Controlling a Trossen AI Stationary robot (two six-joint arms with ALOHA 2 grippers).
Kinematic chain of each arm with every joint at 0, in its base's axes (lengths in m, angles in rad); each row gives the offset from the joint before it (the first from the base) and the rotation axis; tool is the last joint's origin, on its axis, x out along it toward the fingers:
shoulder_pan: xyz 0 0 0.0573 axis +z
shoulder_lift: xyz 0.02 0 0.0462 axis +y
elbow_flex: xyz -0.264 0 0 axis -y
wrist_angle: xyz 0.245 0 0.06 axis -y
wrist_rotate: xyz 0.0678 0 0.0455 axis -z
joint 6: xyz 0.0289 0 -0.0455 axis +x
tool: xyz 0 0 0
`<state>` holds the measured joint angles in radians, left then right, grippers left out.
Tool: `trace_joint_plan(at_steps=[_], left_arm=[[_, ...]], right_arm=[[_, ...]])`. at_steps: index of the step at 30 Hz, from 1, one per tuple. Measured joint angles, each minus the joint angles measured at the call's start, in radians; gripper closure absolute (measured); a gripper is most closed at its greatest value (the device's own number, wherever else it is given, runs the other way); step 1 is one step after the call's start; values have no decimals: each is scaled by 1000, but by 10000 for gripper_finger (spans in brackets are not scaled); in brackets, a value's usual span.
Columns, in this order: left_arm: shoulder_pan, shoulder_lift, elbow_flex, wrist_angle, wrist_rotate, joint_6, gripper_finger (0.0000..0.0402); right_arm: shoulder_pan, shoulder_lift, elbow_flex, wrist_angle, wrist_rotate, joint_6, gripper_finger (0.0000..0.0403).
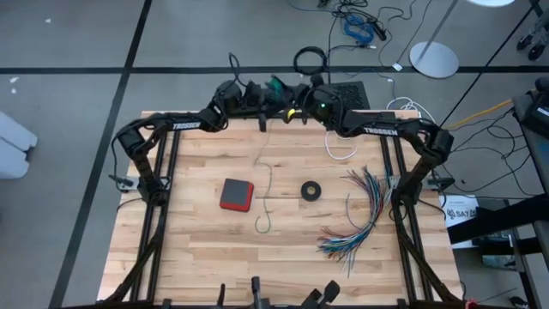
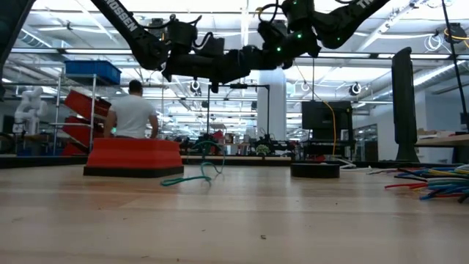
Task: Coiling cords
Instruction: Coil the green wire cable on the spool
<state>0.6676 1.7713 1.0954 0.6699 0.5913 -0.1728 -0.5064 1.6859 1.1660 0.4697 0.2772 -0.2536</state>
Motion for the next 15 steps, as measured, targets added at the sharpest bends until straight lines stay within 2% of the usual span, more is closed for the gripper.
trace_joint_plan(at_steps=[5,8,15], left_arm=[[-23,2,9,10,-137,5,315],[-30,2,13,41,-160,-3,288],[-49,2,17,82,-199,5,281]], right_arm=[[-13,-3,1,31,-68,62,403],[-13,-3,1,43,-75,63,403],[-14,-3,1,73,-92,78,403]])
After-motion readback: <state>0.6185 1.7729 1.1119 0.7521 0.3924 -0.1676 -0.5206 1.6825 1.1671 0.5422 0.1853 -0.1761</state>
